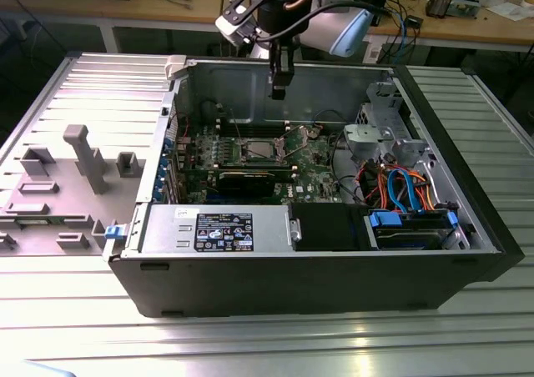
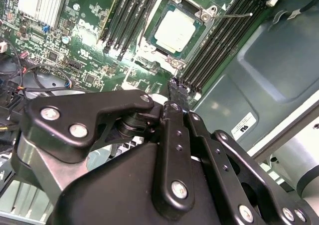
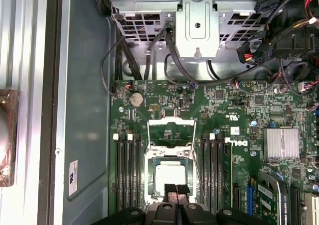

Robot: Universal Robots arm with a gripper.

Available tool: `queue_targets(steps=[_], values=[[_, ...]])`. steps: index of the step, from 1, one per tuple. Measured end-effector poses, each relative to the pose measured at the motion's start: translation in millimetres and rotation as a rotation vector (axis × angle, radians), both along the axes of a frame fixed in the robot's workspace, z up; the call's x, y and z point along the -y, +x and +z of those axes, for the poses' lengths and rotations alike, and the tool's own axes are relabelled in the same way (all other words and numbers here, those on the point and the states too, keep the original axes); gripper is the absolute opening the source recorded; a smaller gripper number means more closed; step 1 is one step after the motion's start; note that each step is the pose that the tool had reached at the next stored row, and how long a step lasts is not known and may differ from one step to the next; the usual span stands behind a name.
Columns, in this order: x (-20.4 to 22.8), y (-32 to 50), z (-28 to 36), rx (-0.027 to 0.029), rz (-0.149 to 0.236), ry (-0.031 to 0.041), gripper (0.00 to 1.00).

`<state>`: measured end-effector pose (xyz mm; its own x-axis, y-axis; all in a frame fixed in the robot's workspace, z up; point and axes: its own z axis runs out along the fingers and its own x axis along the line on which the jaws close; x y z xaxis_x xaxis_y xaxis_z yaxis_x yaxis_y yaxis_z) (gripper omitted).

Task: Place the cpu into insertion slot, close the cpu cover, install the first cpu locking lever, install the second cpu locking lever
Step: 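Close the cpu cover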

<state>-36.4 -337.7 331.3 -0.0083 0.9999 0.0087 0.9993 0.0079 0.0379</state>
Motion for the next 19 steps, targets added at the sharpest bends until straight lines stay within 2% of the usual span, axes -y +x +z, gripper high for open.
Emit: queue_targets(steps=[19], values=[[0.0, 8.9, 0.0, 0.0000, 0.000, 0.0000, 0.11]])
